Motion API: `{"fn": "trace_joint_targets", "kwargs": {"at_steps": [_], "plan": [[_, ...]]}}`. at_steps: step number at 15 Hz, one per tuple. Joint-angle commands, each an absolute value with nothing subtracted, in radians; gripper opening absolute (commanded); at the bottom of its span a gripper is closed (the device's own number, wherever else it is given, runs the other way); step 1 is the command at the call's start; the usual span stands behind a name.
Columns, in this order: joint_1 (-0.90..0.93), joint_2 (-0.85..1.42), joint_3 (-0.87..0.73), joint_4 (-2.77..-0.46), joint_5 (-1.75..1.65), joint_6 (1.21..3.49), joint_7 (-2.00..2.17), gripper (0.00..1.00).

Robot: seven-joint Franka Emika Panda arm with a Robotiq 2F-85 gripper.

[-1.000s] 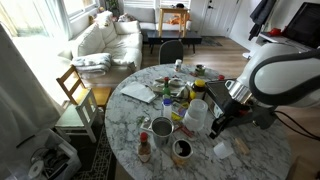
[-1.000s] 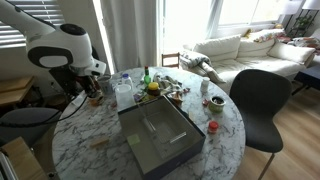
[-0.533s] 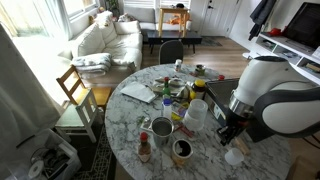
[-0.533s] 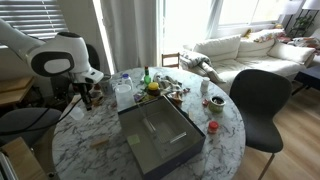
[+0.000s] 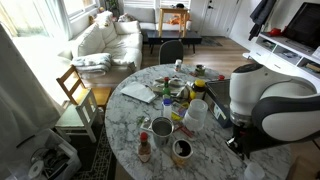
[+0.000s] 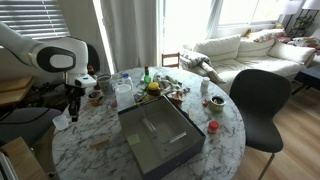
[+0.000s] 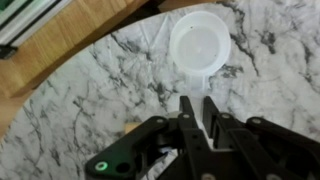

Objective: Put the brown item in the scoop, then drop it into the tin

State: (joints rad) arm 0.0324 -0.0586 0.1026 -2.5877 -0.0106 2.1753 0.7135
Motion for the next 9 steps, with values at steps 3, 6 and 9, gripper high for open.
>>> {"fn": "trace_joint_targets", "kwargs": {"at_steps": [3,6,9], "plan": [[0.037,0.045,0.081,-2.545,-0.009,2.135,0.868,0.04],[0.043,0.052,0.071,-2.557,-0.024,2.221,0.884,0.04],[0.050,0.051,0.067,-2.564,-0.055,2.283,0.880,0.04]]}}
